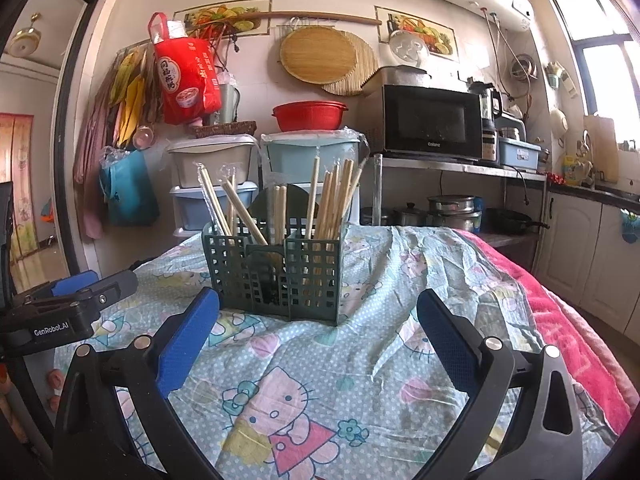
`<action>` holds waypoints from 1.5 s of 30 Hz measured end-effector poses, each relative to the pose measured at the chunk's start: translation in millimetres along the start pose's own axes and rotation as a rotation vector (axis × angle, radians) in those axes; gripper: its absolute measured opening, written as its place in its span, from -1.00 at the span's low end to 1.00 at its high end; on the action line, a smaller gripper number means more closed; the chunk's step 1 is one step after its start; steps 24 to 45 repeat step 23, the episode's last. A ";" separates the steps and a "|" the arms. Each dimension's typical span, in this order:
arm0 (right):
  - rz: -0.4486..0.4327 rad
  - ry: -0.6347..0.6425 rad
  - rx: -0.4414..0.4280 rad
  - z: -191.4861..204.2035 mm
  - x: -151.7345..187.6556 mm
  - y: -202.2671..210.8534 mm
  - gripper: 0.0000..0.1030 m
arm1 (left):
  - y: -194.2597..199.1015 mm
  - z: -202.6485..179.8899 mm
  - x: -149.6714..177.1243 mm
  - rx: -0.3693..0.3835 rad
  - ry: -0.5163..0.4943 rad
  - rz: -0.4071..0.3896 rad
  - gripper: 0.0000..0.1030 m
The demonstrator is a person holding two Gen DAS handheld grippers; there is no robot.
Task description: Organize utensils
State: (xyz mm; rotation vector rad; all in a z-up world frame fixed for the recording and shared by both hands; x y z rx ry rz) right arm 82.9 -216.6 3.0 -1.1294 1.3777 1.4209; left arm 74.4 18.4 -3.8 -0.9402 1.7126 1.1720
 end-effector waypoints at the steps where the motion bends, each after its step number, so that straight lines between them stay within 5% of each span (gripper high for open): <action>1: 0.006 -0.004 -0.003 -0.8 0.7 -0.7 0.87 | -1.3 0.8 0.3 -0.009 0.005 0.006 0.80; 17: 0.065 -0.044 0.018 -15.6 -0.1 -12.2 0.87 | -11.5 16.8 -3.6 -0.060 0.081 0.074 0.80; 23: 0.266 -0.005 0.220 -64.2 -12.8 -64.4 0.87 | -35.5 68.0 -27.4 -0.193 0.143 0.221 0.80; 45: 0.266 -0.005 0.220 -64.2 -12.8 -64.4 0.87 | -35.5 68.0 -27.4 -0.193 0.143 0.221 0.80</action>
Point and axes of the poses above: each gripper's, at about its wrist camera, not at the fingertips, and y roughly against the way its jaws point, z to its left, x to its underside, the point moved 1 cm from there along -y, roughly the way its jaws point, and after that the axes turned 7 degrees about x, right-handed, at the moved point
